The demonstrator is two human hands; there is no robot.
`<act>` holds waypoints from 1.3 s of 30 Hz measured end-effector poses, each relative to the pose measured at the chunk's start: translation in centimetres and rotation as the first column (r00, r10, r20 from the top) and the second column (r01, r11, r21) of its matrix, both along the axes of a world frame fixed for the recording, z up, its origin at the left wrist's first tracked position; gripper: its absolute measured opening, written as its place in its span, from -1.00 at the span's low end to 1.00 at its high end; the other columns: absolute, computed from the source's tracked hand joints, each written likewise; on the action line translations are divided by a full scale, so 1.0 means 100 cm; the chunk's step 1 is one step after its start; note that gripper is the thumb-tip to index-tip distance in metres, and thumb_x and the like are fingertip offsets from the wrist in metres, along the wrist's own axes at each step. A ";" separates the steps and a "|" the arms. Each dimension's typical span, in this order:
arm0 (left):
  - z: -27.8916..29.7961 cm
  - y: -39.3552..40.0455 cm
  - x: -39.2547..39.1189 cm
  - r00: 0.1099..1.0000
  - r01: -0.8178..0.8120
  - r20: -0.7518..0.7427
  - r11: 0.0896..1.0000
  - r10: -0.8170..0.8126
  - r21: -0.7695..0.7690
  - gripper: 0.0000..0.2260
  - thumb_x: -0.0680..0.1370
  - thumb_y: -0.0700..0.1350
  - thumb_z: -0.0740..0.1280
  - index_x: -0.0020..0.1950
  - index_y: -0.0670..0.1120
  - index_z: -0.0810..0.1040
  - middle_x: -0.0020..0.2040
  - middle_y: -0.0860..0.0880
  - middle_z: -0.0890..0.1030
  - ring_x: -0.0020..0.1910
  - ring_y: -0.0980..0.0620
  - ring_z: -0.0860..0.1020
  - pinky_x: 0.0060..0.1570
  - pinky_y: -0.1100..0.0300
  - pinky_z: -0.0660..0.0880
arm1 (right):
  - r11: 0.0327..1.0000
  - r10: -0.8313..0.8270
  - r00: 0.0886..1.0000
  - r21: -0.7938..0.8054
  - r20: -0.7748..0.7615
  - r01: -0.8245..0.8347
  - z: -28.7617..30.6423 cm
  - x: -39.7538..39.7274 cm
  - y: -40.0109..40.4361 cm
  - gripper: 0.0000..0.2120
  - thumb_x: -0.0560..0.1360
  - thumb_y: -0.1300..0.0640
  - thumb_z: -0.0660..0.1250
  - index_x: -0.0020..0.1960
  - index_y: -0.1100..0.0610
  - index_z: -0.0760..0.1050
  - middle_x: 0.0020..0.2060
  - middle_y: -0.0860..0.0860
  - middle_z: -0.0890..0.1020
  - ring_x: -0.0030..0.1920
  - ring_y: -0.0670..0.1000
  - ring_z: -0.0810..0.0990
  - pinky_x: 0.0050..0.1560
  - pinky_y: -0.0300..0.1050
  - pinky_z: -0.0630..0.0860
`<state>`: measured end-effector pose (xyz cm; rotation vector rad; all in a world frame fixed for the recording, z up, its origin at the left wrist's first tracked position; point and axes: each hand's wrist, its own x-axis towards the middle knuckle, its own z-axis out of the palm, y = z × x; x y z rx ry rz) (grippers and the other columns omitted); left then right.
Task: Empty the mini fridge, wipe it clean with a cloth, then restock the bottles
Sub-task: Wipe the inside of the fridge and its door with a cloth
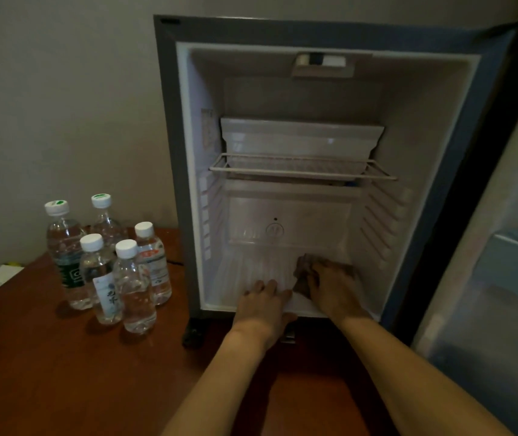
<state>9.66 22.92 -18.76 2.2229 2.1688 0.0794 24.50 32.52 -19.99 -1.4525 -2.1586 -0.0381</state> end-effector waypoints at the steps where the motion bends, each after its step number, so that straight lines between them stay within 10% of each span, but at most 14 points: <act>1: 0.000 -0.001 0.001 1.000 -0.005 0.005 1.000 0.005 0.002 -0.51 0.66 0.20 0.18 0.56 0.11 0.26 0.43 -0.05 0.33 0.41 -0.14 0.29 0.27 -0.05 0.37 | 1.000 0.002 1.000 -0.031 -0.008 -0.002 -0.003 0.003 -0.006 -0.74 0.62 0.07 0.19 0.17 0.12 0.59 0.18 0.08 0.61 0.08 0.06 0.57 0.05 -0.21 0.39; 5: 0.000 -0.004 0.003 1.000 -0.017 0.017 1.000 0.017 0.013 -0.52 0.65 0.20 0.17 0.55 0.12 0.27 0.43 -0.04 0.34 0.42 -0.12 0.30 0.28 -0.03 0.37 | 0.996 0.015 0.999 -0.085 0.032 -0.012 -0.007 0.015 -0.038 -0.67 0.61 0.02 0.19 0.32 0.04 0.53 0.32 0.06 0.52 0.23 0.12 0.52 0.24 -0.11 0.44; 11: -0.003 -0.002 0.000 1.000 0.003 -0.007 1.000 -0.002 0.030 -0.50 0.65 0.24 0.14 0.57 0.13 0.24 0.45 -0.02 0.33 0.42 -0.09 0.30 0.29 -0.01 0.38 | 0.996 0.081 0.994 0.036 -0.071 -0.078 -0.026 0.026 -0.064 -0.85 0.42 0.23 0.34 -0.08 0.22 0.65 -0.14 0.20 0.64 -0.19 0.24 0.61 -0.10 0.10 0.61; 17: -0.007 0.001 -0.010 0.998 0.059 -0.025 0.991 -0.057 0.118 -0.50 0.62 0.29 0.16 0.53 0.15 0.30 0.35 -0.01 0.40 0.33 -0.07 0.37 0.20 0.00 0.43 | 0.999 0.033 0.999 -0.041 -0.004 -0.033 -0.008 0.004 -0.042 -0.68 0.63 0.11 0.16 0.33 0.09 0.53 0.33 0.06 0.52 0.26 0.10 0.51 0.31 -0.09 0.39; 39: -0.013 0.001 -0.014 0.996 0.056 0.060 0.990 -0.065 0.132 -0.46 0.62 0.28 0.17 0.57 0.14 0.26 0.40 0.03 0.34 0.38 -0.05 0.28 0.34 0.03 0.33 | 0.998 0.055 0.996 0.011 -0.065 -0.055 0.005 -0.014 -0.002 -0.75 0.63 0.06 0.23 0.13 0.16 0.61 0.13 0.09 0.64 0.08 0.07 0.58 0.00 -0.30 0.24</act>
